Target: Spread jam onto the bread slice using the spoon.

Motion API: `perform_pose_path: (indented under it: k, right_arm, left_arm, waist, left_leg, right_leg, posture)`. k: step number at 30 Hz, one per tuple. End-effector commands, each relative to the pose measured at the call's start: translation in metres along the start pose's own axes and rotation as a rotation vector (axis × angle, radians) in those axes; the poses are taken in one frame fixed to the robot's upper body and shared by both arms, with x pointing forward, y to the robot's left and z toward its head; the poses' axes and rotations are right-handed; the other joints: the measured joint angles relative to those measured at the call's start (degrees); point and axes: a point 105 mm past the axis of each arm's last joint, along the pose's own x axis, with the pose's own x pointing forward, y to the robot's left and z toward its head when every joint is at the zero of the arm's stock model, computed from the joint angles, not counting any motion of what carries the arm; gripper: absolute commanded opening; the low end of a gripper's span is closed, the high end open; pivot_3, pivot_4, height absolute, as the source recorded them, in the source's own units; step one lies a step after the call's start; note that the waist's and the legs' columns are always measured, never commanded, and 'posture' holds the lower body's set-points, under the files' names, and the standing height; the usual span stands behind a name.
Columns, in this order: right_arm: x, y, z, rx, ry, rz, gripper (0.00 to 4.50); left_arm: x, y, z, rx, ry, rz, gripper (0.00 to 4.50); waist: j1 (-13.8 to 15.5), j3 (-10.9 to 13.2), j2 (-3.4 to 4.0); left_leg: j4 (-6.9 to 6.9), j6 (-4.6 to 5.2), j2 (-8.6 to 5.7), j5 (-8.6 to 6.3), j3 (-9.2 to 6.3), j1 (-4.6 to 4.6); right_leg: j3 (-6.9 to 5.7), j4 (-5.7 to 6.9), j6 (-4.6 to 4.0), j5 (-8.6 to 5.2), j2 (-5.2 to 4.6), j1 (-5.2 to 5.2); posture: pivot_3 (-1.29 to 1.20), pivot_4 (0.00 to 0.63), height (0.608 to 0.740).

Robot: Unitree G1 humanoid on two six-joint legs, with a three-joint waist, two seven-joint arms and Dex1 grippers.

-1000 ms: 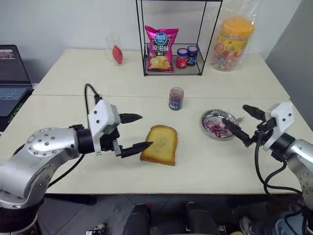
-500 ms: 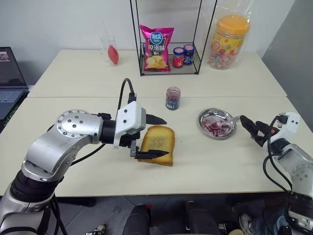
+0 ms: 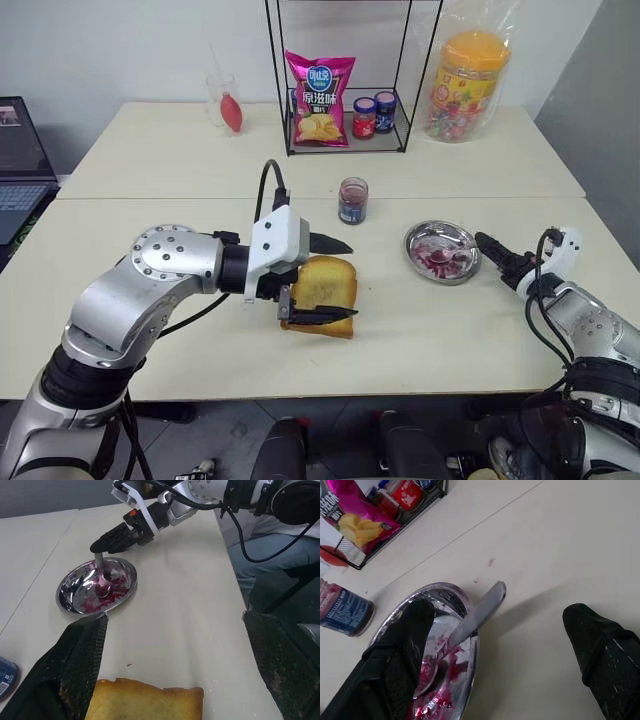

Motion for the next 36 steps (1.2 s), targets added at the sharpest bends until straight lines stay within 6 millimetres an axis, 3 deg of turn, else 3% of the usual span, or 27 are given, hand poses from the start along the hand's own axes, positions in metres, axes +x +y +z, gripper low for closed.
perform_pose_path:
  k: [1,6,9,26,32,36]
  right_arm:
    - [0.008,0.008,0.010,0.002,-0.025,0.046,4.50]
    - [0.015,0.012,0.006,0.043,-0.018,0.077,4.50]
    - [0.016,0.013,0.006,0.048,-0.021,0.085,4.03]
    - [0.012,0.016,0.019,0.068,-0.060,0.127,0.11]
    - [0.006,0.024,0.028,0.066,-0.095,0.168,0.02]
    - [-0.003,0.041,0.043,0.013,-0.139,0.218,0.02]
  left_arm:
    - [-0.002,0.000,0.005,0.045,0.008,0.003,4.48]
    - [-0.003,-0.001,0.000,0.050,0.033,0.004,4.48]
    - [-0.004,0.000,-0.001,0.044,0.032,0.009,4.50]
    - [-0.004,0.005,-0.010,0.041,0.049,0.035,4.50]
    - [-0.006,0.008,-0.013,0.032,0.052,0.056,4.50]
    - [-0.009,0.015,-0.012,-0.014,0.024,0.122,4.50]
  waist:
    - [-0.12,0.00,0.00]
    - [-0.70,0.00,0.00]
    - [-1.03,0.00,0.00]
    - [-1.06,0.00,0.02]
    - [-1.00,0.00,0.02]
    - [-0.97,0.02,0.05]
  left_leg:
    - [0.00,0.00,0.00,0.00,0.00,0.01]
    - [0.01,0.00,0.00,0.00,0.00,0.03]
    - [0.01,0.00,0.00,0.00,0.00,0.04]
    - [-0.02,0.00,0.00,0.00,0.00,0.05]
    - [-0.01,0.00,0.00,0.00,-0.01,0.07]
    - [-0.02,0.00,0.00,0.00,-0.01,0.06]
  right_leg:
    - [0.00,0.01,0.00,0.00,0.00,0.00]
    - [0.01,0.04,0.01,0.01,0.01,0.01]
    - [0.02,0.04,0.01,0.01,0.01,0.02]
    - [0.01,0.05,0.00,0.00,0.02,0.02]
    - [0.01,0.05,0.00,0.00,0.02,0.06]
    - [0.01,0.04,0.01,0.00,0.01,0.05]
  posture:
    - [0.00,0.150,0.740]
    - [0.00,0.150,0.740]
    - [0.00,0.150,0.740]
    - [0.00,0.150,0.740]
    - [0.00,0.150,0.740]
    - [0.00,0.150,0.740]
